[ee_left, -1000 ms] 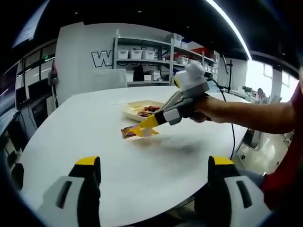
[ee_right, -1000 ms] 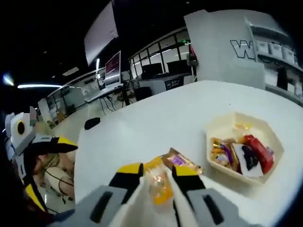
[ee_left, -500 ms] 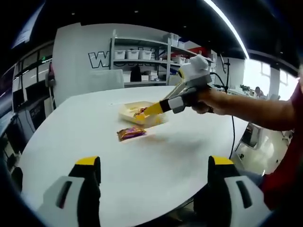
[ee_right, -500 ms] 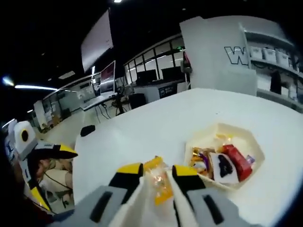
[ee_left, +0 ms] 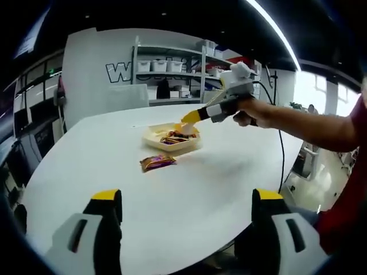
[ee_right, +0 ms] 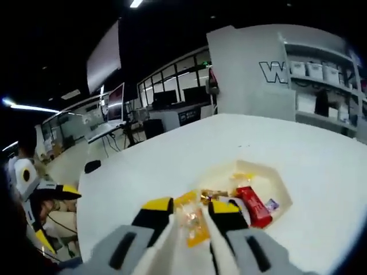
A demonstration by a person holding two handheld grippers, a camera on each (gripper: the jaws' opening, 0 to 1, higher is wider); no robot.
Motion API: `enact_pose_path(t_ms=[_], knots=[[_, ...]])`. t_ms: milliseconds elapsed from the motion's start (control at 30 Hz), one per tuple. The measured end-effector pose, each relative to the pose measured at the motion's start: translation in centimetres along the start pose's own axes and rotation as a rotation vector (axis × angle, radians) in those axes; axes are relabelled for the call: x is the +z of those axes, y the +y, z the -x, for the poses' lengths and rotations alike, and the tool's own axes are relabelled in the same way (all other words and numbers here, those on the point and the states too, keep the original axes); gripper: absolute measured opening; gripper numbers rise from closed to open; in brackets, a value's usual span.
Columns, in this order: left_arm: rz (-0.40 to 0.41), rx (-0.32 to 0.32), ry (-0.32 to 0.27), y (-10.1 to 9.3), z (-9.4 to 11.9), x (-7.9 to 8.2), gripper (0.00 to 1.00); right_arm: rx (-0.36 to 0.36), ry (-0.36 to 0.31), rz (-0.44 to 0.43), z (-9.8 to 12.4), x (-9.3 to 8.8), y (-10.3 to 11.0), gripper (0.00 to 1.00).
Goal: Place the target food into the container with the food tongs after gripping and lifting it, then release it inside without dropping or visibly crushing the food.
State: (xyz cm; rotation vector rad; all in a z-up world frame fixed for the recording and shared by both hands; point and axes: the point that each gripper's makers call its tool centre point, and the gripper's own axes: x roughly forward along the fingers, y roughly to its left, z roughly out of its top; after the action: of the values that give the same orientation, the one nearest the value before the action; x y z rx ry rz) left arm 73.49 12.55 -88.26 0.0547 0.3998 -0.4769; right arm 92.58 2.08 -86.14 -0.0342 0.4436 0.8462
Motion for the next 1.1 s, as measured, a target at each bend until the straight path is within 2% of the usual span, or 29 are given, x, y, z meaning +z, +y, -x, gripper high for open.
enact_pose_path(t_ms=[167, 567, 1100], knots=[[-0.001, 0.002, 0.001, 0.1, -0.1, 0.1, 0.91, -0.019, -0.009, -0.005, -0.1, 0.7, -1.2, 0.18], [-0.004, 0.008, 0.006, 0.6, -0.1, 0.1, 0.91, -0.038, -0.019, 0.003, -0.9, 2.0, -2.4, 0.18], [-0.008, 0.015, 0.013, 0.9, -0.1, 0.2, 0.91, -0.060, -0.006, 0.000, -2.3, 2.2, -4.3, 0.18]])
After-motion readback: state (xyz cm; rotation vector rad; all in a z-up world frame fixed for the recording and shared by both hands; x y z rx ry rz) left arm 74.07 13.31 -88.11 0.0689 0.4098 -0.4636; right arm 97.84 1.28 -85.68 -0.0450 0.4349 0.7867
